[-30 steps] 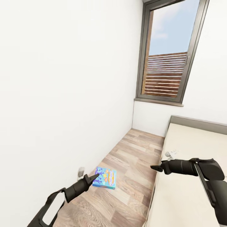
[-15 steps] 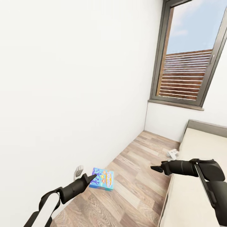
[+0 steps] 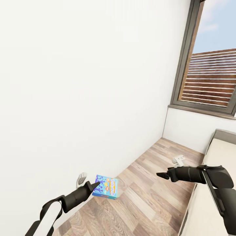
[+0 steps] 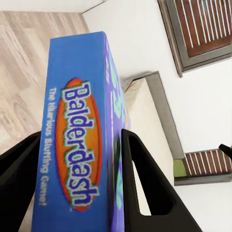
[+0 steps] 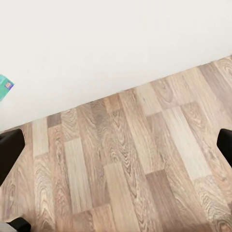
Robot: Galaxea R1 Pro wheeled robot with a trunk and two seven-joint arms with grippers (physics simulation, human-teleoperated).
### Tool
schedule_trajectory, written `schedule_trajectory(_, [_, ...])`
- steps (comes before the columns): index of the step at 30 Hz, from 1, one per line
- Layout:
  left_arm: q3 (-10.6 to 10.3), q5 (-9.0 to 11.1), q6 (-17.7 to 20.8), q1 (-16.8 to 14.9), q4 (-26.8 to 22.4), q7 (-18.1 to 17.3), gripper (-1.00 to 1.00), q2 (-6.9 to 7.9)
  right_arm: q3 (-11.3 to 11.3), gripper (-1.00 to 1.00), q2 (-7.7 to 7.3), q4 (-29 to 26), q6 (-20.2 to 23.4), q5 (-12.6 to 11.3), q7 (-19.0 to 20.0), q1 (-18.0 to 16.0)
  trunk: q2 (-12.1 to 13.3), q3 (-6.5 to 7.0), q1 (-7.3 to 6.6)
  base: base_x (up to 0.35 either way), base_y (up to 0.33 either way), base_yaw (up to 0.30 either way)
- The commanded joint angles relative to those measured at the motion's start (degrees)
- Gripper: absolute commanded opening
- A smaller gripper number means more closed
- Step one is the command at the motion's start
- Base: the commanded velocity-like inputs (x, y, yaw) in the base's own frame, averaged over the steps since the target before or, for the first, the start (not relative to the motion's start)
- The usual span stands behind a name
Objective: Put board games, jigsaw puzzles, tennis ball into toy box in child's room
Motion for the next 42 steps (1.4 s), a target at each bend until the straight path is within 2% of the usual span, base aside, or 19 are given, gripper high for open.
schedule_trajectory(1, [-0.1, 0.1, 0.1, -0.1, 0.1, -0.1, -1.00, 0.01, 0.0, 1.00, -0.05, -0.1, 0.3, 0.6, 0.6, 0.0, 0.4, 0.06, -0.23, 0.000, 0.000, 0.238])
schedule_trajectory(42, [0.0, 0.1, 0.0, -0.1, 0.4, 0.0, -1.00, -0.02, 0.0, 1.00, -0.33, -0.1, 0.3, 0.5, 0.7, 0.0, 16.8, 5.68, -9.23, 0.000, 0.000, 0.263])
